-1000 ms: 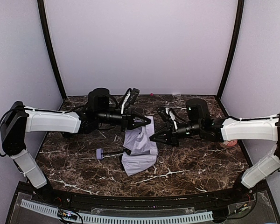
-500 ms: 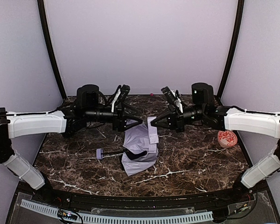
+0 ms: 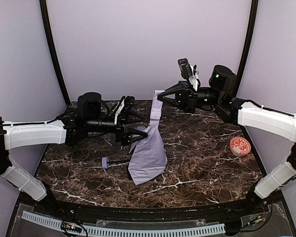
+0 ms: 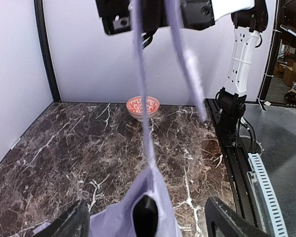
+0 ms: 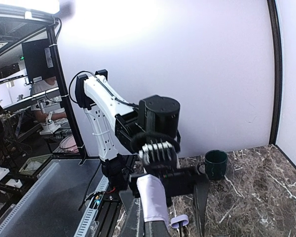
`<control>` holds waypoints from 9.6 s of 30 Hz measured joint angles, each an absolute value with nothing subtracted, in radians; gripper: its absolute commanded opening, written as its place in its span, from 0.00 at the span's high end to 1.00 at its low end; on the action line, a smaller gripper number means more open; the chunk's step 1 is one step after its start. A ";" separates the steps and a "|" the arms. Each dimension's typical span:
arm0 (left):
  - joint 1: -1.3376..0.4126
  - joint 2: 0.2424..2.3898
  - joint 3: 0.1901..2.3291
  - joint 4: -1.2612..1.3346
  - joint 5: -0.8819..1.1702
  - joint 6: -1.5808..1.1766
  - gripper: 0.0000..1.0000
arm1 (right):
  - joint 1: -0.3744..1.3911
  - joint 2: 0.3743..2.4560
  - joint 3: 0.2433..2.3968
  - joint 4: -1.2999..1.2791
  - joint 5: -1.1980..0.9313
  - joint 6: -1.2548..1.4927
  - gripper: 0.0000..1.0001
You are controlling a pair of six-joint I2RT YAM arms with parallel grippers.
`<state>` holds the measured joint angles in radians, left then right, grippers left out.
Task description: Put away the umbrella
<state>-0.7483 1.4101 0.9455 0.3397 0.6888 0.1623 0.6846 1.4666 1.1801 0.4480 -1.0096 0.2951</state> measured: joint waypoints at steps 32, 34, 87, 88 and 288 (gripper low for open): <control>-0.719 1.666 1.172 0.453 0.662 0.097 1.00 | 0.641 1.665 1.369 0.389 -0.923 0.335 0.70; -0.686 1.700 1.216 0.439 0.652 0.093 1.00 | 0.611 1.671 1.375 0.347 -0.886 0.327 0.67; -0.468 2.292 1.585 0.359 0.677 -0.019 1.00 | 0.691 1.949 1.398 0.135 -0.607 -0.341 1.00; -0.467 2.291 1.585 0.361 0.676 -0.019 1.00 | 0.673 1.999 1.440 0.116 -0.633 -0.302 1.00; -0.794 2.052 1.349 -0.588 0.644 0.616 1.00 | 1.051 1.468 0.721 0.028 -0.077 -0.549 0.26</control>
